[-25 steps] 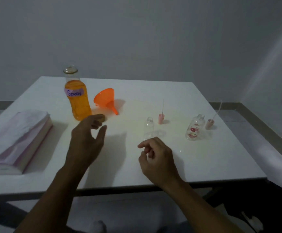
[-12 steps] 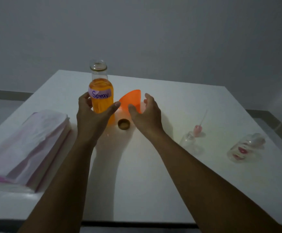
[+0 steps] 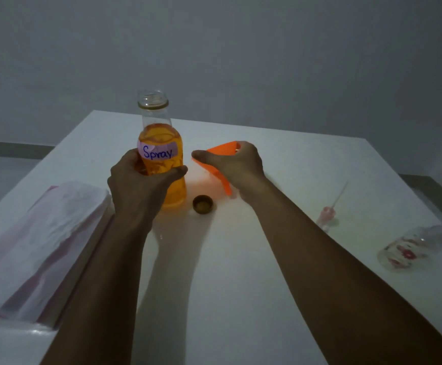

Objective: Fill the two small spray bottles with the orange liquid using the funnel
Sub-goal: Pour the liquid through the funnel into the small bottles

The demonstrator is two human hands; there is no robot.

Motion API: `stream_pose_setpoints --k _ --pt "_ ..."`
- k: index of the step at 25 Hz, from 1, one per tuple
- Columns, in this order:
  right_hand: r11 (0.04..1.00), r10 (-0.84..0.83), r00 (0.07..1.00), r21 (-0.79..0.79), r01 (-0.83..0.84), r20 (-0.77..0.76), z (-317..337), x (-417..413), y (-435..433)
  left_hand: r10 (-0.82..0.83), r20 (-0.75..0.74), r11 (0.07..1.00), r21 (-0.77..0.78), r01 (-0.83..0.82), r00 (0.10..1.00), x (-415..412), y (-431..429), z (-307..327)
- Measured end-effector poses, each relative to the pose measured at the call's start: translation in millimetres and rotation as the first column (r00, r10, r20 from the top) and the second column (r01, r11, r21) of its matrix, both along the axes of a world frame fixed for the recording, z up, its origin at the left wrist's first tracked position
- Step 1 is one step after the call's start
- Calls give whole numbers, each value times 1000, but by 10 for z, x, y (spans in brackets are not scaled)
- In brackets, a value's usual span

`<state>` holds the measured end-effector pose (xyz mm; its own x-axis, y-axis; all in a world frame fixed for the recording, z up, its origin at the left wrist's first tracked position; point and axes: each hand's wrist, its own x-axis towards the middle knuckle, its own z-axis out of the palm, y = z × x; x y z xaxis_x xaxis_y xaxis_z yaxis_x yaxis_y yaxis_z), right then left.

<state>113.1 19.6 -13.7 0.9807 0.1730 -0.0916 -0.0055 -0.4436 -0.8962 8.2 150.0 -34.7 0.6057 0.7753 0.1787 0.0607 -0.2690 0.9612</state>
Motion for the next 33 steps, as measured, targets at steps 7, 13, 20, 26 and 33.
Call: stream_pose_setpoints --k 7,13,20,26,33 --pt "941 0 971 329 -82 241 570 -525 -839 -100 32 986 141 94 994 -415 -218 222" --pt "913 -82 957 405 -40 279 703 -863 -1709 -276 -31 937 214 276 961 -708 -672 209" --pt "914 -101 962 405 -10 254 536 -972 -2100 -360 -88 877 308 369 929 -711 -991 147" --pt "940 -53 970 341 -32 238 406 -915 -2124 -351 -99 869 335 364 931 -615 -1038 103" --pt "945 -2 974 318 -72 228 290 -897 -2125 -335 -120 853 383 354 935 -596 -1001 134"
